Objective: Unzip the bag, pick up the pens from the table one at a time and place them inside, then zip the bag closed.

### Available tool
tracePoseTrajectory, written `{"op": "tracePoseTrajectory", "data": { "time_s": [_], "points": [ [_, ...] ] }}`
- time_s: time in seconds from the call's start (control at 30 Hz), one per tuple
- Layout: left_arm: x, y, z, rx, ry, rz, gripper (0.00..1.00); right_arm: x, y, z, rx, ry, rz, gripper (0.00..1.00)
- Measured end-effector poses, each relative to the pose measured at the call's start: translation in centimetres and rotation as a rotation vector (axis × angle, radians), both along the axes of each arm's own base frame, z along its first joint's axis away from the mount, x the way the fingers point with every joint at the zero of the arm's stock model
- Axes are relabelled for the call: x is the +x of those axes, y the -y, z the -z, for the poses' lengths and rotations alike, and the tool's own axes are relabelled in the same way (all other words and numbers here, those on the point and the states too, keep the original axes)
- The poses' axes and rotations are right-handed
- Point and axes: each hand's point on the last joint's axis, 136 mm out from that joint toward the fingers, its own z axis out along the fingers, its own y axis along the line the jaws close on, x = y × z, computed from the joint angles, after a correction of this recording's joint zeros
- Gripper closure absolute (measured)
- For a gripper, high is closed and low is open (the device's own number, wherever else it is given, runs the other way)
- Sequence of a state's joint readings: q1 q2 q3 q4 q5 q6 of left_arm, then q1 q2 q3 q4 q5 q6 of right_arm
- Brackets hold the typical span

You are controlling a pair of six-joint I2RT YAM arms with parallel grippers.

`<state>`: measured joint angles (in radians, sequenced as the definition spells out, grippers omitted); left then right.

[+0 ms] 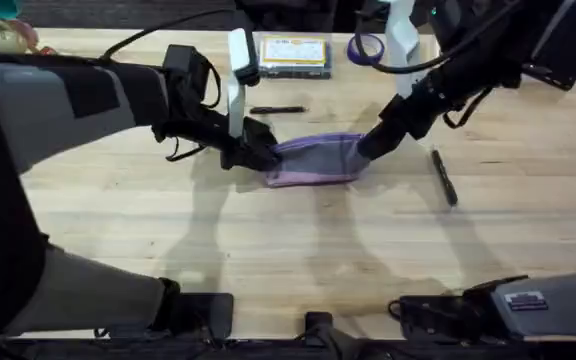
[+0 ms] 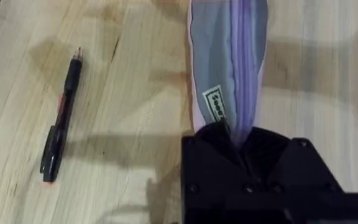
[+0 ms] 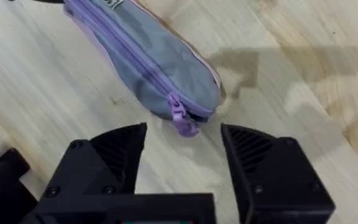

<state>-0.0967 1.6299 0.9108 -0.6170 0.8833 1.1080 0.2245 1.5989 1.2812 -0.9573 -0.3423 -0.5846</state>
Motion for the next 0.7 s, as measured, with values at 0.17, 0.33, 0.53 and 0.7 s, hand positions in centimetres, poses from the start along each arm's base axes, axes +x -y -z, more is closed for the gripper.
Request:
{"op": "tracePoseTrajectory", "data": {
  "time_s": [0.17, 0.33, 0.53, 0.7],
  "points": [
    [0.00, 0.00, 0.00, 0.000, 0.000, 0.000, 0.958, 0.06, -0.01, 0.72, -0.005, -0.021, -0.001, 0.427],
    [0.00, 0.00, 0.00, 0.000, 0.000, 0.000, 0.958, 0.30, -0.07, 0.79, -0.004, -0.014, -0.002, 0.589],
    [0.00, 0.00, 0.00, 0.000, 0.000, 0.000, 0.958, 0.42, -0.14, 0.82, -0.001, -0.011, -0.004, 0.764],
    [0.01, 0.00, 0.00, 0.000, 0.000, 0.000, 0.959, 0.43, -0.15, 0.92, -0.001, -0.014, -0.004, 0.842]
  ]
}}
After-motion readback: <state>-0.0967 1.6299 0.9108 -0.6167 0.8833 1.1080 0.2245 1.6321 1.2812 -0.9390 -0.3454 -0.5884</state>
